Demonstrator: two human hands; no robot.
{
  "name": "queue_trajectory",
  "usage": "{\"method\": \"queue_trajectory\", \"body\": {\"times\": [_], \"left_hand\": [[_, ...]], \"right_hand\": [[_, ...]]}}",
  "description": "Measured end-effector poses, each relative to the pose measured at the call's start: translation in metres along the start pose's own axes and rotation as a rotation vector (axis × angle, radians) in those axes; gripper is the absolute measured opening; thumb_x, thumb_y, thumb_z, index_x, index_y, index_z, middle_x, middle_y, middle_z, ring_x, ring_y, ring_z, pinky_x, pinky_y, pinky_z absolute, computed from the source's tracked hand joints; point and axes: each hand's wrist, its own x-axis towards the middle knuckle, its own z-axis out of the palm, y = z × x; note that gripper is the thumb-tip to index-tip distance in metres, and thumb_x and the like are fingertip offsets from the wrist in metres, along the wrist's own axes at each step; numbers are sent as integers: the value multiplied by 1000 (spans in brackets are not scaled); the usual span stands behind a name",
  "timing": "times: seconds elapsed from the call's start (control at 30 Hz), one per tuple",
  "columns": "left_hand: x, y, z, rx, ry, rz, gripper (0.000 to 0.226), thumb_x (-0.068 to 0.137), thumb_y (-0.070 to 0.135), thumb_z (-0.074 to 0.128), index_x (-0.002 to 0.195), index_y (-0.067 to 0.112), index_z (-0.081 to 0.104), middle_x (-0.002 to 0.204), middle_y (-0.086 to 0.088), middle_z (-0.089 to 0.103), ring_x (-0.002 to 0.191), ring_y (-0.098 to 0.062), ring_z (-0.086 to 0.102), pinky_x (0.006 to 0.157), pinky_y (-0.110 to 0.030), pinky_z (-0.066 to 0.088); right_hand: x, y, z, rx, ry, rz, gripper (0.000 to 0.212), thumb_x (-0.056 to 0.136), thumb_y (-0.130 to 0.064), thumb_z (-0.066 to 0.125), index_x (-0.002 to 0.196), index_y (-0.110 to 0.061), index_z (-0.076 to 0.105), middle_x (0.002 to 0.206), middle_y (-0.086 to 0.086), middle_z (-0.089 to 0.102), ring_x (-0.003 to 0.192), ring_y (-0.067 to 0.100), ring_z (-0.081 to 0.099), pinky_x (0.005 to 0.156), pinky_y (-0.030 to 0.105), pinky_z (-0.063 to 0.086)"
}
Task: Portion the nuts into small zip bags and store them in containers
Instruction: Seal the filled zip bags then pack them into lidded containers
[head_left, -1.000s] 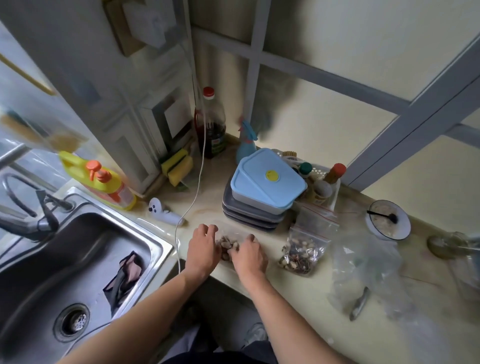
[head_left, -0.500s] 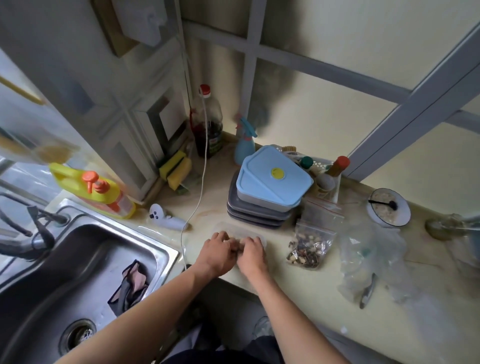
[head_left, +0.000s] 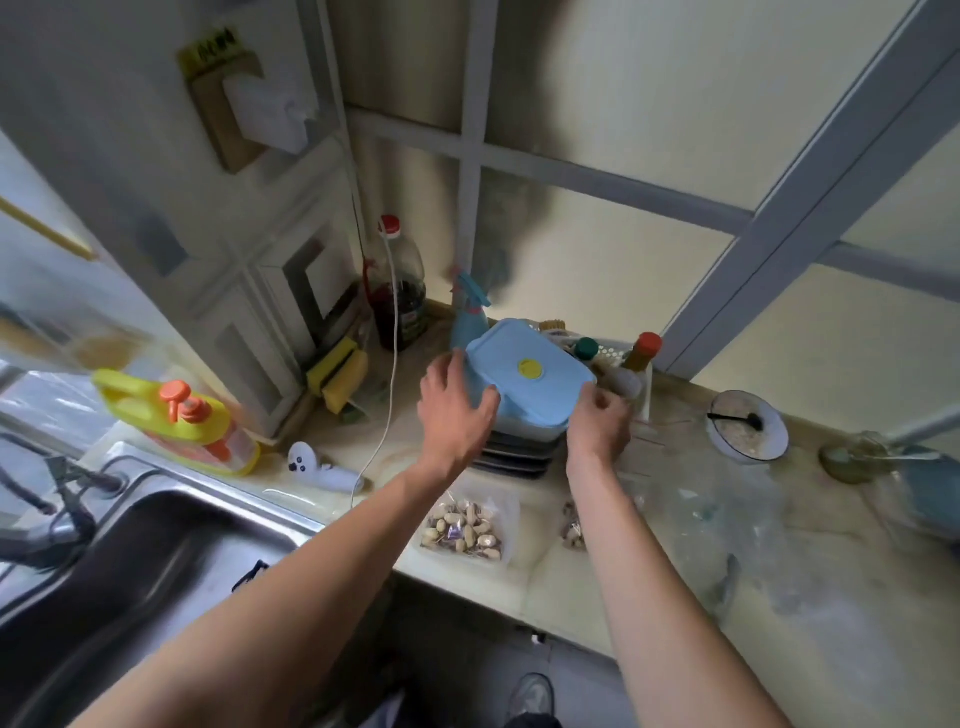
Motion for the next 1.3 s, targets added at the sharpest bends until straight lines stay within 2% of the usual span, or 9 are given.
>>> {"method": "queue_trajectory", "body": {"times": [0.13, 0.3, 0.47, 0.6, 0.7, 0.9, 1.03, 1.17, 1.3], "left_hand": [[7, 4, 0, -1, -27, -74, 76, 75, 52, 45, 144, 19, 45, 141, -11, 45, 131, -29, 37, 103, -44, 35], [0, -3, -5, -38, 88, -5, 47, 82, 48, 48, 118, 20, 56, 121, -3, 48, 116, -21, 40, 92, -35, 34], [-29, -8, -5, -242, 228, 18, 17, 96, 27, 51, 91, 11, 53, 90, 9, 44, 94, -23, 45, 87, -46, 42], [-60, -10, -2, -274, 359, 95, 20, 98, 28, 38, 86, 14, 44, 87, 10, 39, 88, -22, 39, 79, -34, 35], [-82, -32, 3, -238, 368, 33, 31, 101, 36, 31, 84, 13, 40, 87, 1, 37, 86, -22, 36, 77, -33, 33], [-142, -100, 8, -62, 248, -97, 30, 102, 32, 37, 79, 14, 43, 87, 4, 39, 88, -20, 35, 81, -35, 35], [-143, -131, 3, 91, 189, -225, 21, 97, 25, 56, 80, 17, 48, 95, 3, 41, 95, -17, 39, 90, -34, 39], [-128, -140, 2, 111, 85, -295, 13, 89, 17, 65, 85, 10, 55, 109, -2, 42, 102, -14, 41, 97, -27, 37], [-115, -136, 3, 87, -25, -442, 9, 94, 18, 59, 92, 10, 56, 104, -6, 53, 91, -21, 53, 81, -29, 42]], "right_hand": [[8, -2, -5, -100, -146, -11, 8, 94, -25, 68, 89, -18, 67, 90, 2, 68, 83, 23, 63, 72, 29, 48], [9, 1, -8, -135, -21, -121, 22, 96, -22, 54, 82, -13, 70, 82, 7, 66, 76, 28, 58, 62, 30, 43], [-10, 14, -5, -2, 99, -128, 24, 99, -16, 45, 96, -8, 67, 102, 13, 67, 88, 30, 57, 73, 34, 44], [-48, 26, -8, 213, 132, -175, 19, 106, -13, 39, 102, -6, 56, 97, 9, 58, 79, 27, 51, 62, 26, 33], [-68, 59, -9, 242, 48, -198, 15, 103, -25, 37, 99, -19, 50, 97, 11, 61, 78, 26, 55, 68, 34, 45], [-94, 125, -20, -79, -91, -79, 17, 105, -14, 43, 101, -1, 54, 103, 20, 63, 85, 28, 48, 69, 34, 31], [-84, 143, -14, -395, -265, -64, 21, 99, -8, 49, 106, 6, 63, 114, 26, 63, 107, 39, 55, 85, 39, 40], [-68, 140, -11, -635, -372, -140, 19, 98, -16, 52, 102, -3, 66, 113, 17, 65, 107, 36, 59, 82, 39, 48], [-58, 137, -9, -752, -443, -165, 20, 99, -16, 51, 104, -2, 65, 114, 16, 66, 106, 36, 63, 80, 38, 51]]}}
